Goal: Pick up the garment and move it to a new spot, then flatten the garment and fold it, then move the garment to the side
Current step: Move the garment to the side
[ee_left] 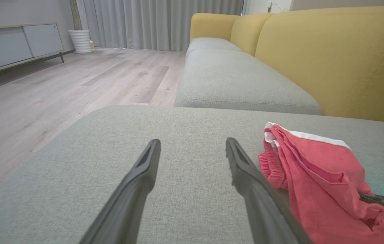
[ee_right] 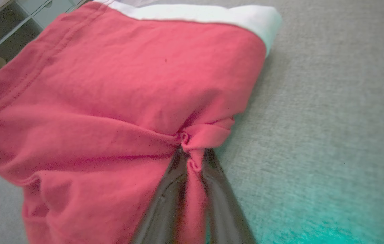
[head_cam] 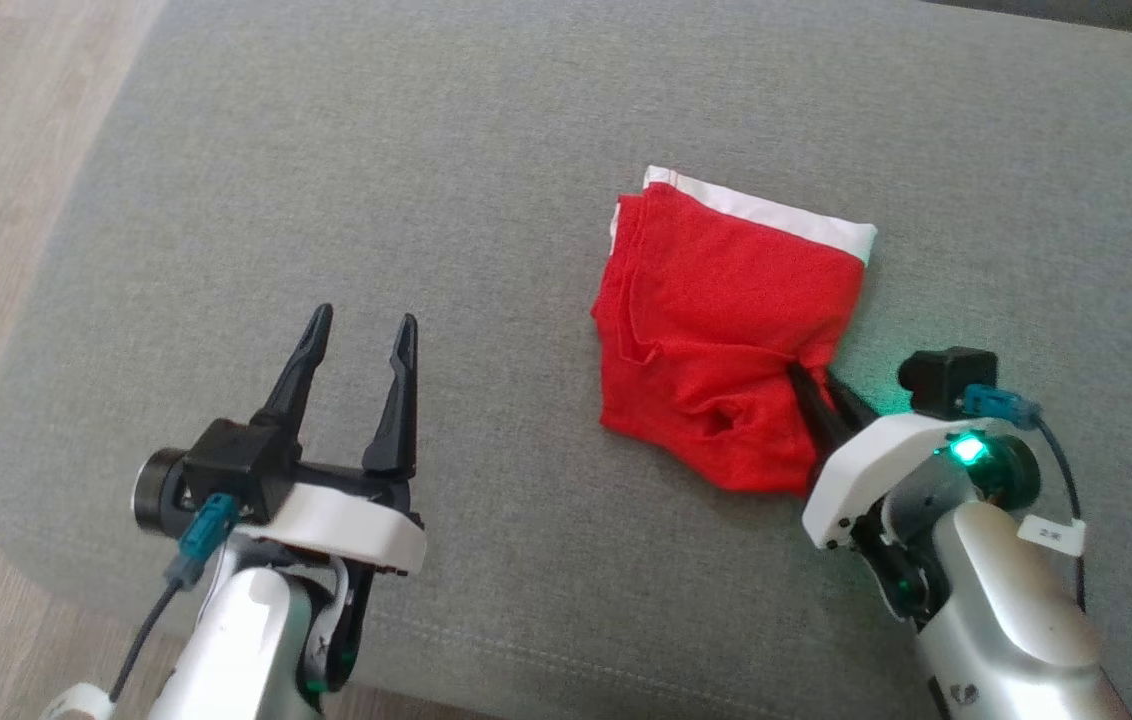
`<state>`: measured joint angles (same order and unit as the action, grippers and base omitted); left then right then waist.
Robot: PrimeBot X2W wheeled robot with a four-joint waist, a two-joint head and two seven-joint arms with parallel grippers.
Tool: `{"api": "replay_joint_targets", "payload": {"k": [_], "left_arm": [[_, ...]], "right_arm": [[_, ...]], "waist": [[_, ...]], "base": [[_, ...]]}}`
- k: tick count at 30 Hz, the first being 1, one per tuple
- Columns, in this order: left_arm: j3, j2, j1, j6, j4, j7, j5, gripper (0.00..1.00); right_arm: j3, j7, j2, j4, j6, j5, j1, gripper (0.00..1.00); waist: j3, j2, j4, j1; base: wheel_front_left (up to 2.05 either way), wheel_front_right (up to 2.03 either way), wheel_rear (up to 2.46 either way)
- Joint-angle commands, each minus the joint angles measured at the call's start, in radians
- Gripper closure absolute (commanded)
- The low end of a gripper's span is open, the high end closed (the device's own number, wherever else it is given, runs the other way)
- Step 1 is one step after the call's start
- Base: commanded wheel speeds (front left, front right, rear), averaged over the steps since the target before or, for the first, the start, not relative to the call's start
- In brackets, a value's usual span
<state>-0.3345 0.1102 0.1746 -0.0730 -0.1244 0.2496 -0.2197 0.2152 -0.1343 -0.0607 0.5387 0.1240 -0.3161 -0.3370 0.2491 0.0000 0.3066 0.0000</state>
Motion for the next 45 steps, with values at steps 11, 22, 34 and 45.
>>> {"api": "replay_joint_targets", "payload": {"k": [11,22,34,45], "left_arm": [[0.083,0.012,0.014,0.018,0.062,0.012,0.035,0.0],[0.111,0.04,0.023,0.034,0.097,0.012,0.064,0.0],[0.095,0.062,0.085,0.059,0.099,0.012,0.084,0.0],[0.094,0.075,0.104,0.06,0.105,0.012,0.091,0.0]], "right_arm": [[0.048,-0.024,0.001,-0.071,0.007,0.095,0.021,1.0],[0.062,-0.098,-0.132,-0.322,0.007,0.144,0.102,1.0],[0.063,-0.178,-0.389,-0.507,0.007,0.092,-0.042,1.0],[-0.123,-0.29,-0.57,-0.583,0.007,0.028,-0.079,1.0]], "waist": [[0.012,0.0,-0.147,0.0],[0.057,0.0,-0.404,0.0],[0.158,0.0,-0.517,0.0],[0.214,0.0,-0.539,0.0]], "base": [[0.0,0.0,0.0],[0.0,0.0,0.0],[0.0,0.0,0.0],[0.0,0.0,0.0]]}}
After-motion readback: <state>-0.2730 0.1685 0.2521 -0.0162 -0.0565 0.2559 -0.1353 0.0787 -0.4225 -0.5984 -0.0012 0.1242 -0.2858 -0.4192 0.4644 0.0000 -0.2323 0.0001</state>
